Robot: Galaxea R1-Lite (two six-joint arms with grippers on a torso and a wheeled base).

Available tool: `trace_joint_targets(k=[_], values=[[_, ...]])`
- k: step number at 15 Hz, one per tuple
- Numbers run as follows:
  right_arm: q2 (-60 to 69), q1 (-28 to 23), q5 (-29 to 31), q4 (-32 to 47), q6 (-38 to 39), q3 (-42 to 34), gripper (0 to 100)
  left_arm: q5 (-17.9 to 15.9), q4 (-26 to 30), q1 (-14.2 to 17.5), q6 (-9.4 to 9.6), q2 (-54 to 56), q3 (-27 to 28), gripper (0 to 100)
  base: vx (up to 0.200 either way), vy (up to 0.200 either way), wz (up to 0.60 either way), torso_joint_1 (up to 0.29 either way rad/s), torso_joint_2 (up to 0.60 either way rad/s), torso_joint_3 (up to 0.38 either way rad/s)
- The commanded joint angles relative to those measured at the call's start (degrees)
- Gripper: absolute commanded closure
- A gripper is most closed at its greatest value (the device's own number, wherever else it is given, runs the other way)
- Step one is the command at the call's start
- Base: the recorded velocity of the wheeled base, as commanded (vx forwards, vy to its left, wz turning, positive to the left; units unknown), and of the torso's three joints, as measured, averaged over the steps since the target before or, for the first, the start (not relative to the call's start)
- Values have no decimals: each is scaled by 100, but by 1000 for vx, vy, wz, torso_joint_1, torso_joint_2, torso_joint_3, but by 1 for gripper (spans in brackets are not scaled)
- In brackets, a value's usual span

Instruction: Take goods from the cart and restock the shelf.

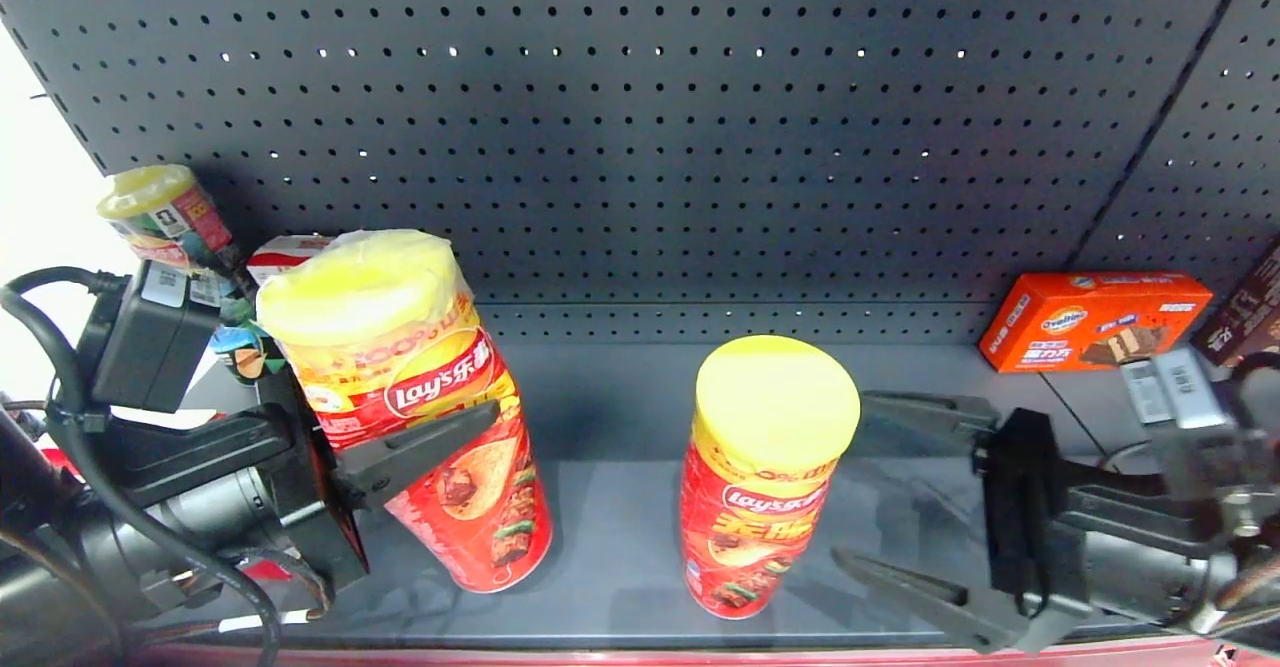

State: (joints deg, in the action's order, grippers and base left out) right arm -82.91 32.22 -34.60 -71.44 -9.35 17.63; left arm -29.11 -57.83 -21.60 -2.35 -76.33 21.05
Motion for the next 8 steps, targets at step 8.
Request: trace_joint_targets(k=[8], values=[[6032, -2282, 3627, 4586, 513, -1561, 0, -7, 0, 16, -2, -32, 162, 100, 0, 0, 0, 0, 0, 0]])
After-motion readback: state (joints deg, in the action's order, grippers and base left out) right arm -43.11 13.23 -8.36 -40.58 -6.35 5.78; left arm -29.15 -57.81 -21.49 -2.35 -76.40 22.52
